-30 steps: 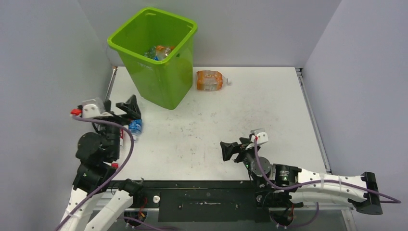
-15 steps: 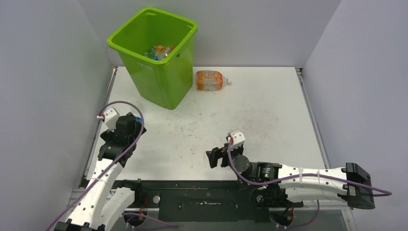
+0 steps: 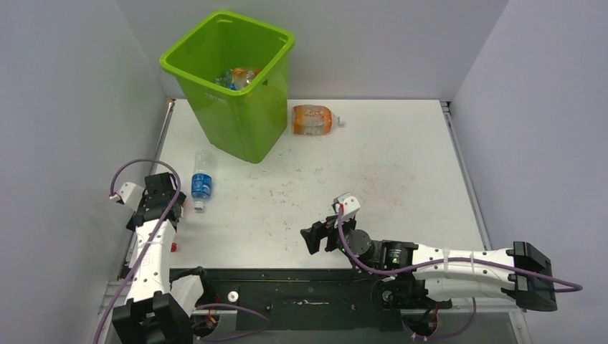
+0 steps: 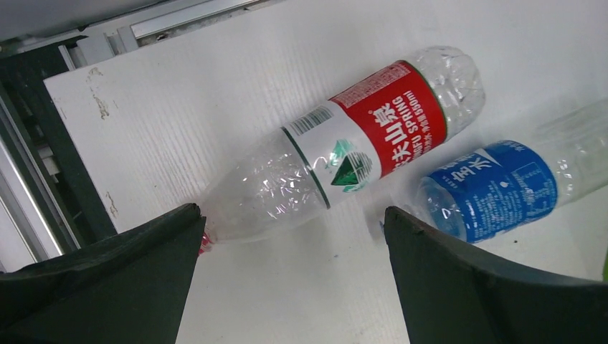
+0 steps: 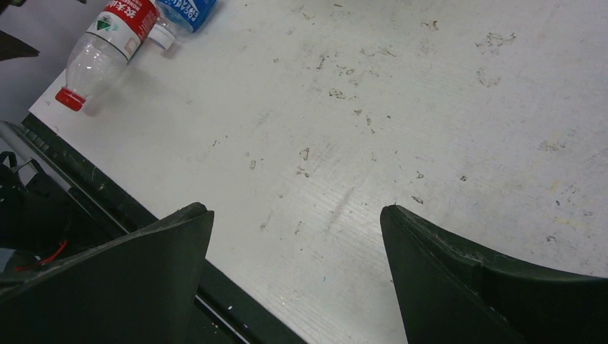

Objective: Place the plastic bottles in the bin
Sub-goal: Pick up the plastic bottle at the center of the board.

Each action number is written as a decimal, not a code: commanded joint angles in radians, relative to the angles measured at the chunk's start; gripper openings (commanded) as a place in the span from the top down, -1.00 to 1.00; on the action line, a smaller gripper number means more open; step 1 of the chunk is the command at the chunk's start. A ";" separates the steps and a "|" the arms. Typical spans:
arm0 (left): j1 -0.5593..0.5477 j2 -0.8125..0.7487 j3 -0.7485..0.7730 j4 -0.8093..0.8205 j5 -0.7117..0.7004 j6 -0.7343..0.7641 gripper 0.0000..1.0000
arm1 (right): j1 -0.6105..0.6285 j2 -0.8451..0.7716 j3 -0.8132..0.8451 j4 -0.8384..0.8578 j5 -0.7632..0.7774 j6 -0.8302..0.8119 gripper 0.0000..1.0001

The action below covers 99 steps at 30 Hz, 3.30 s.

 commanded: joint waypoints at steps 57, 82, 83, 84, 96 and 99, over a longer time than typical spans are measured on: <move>-0.011 -0.069 -0.236 0.216 0.190 -0.139 0.77 | -0.012 -0.101 -0.002 -0.009 0.003 0.071 -0.79; -0.458 -0.333 0.181 0.045 0.079 -0.018 1.00 | -0.011 -0.085 0.161 -0.082 0.004 -0.054 -0.79; -0.484 -0.331 0.203 0.052 0.083 0.000 1.00 | -0.011 -0.083 0.180 -0.092 0.004 -0.066 -0.79; -0.518 -0.330 0.215 0.066 0.084 0.019 1.00 | -0.012 -0.081 0.190 -0.104 0.005 -0.078 -0.79; -0.617 -0.436 0.116 0.277 0.323 0.376 1.00 | -0.093 -0.118 0.217 -0.136 -0.065 -0.096 -0.79; -0.619 -0.486 0.057 0.343 0.424 0.457 1.00 | -0.129 -0.130 0.207 -0.094 -0.144 -0.086 -0.79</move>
